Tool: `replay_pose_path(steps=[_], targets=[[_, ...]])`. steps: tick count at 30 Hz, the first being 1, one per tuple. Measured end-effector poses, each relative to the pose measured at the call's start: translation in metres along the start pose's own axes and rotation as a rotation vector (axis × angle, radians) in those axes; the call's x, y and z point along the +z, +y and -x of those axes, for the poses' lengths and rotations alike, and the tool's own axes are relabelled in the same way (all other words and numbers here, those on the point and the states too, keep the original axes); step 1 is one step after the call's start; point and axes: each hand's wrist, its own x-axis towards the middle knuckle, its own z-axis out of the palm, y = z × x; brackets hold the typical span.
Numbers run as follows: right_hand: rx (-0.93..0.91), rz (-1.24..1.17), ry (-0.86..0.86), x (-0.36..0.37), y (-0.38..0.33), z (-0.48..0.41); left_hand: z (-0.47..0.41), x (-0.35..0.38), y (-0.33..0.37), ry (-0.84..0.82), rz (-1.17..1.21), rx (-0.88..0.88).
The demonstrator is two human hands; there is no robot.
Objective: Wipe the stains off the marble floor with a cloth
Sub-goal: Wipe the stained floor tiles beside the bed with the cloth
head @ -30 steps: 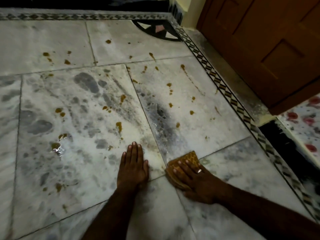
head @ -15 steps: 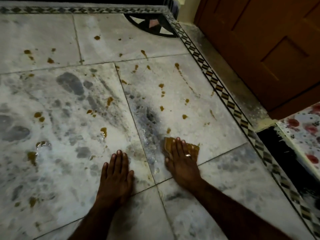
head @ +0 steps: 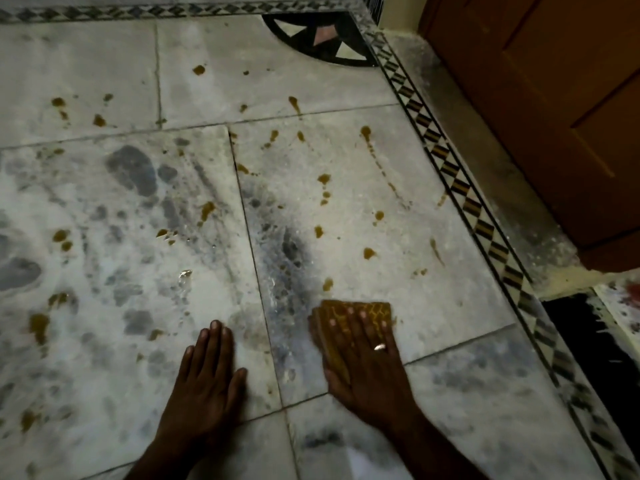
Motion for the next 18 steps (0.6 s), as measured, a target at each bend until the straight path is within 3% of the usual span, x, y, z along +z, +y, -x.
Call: replay_pose_path(steps=[3,5,9,13,15,18], targets=[[0.182,0.005,0.041,-0.006,-0.003,-0.040,-0.019,0.004,0.019,0.045,-0.007,0.024],[0.188,-0.021,0.060,-0.007,-0.022,-0.073,-0.030,0.008,0.028,0.076,-0.010,0.015],[-0.058,-0.094,0.094,-0.001,-0.064,-0.073,-0.035,0.011,0.029,0.121,-0.020,0.019],[-0.206,0.052,0.084,-0.003,-0.025,0.009,-0.051,0.011,0.036,0.107,-0.018,-0.022],[-0.074,0.159,0.105,-0.008,0.010,0.022,-0.062,0.009,0.038,0.096,-0.007,-0.042],[0.167,0.096,0.045,-0.010,0.035,-0.021,-0.076,0.005,0.040,0.084,0.000,-0.043]])
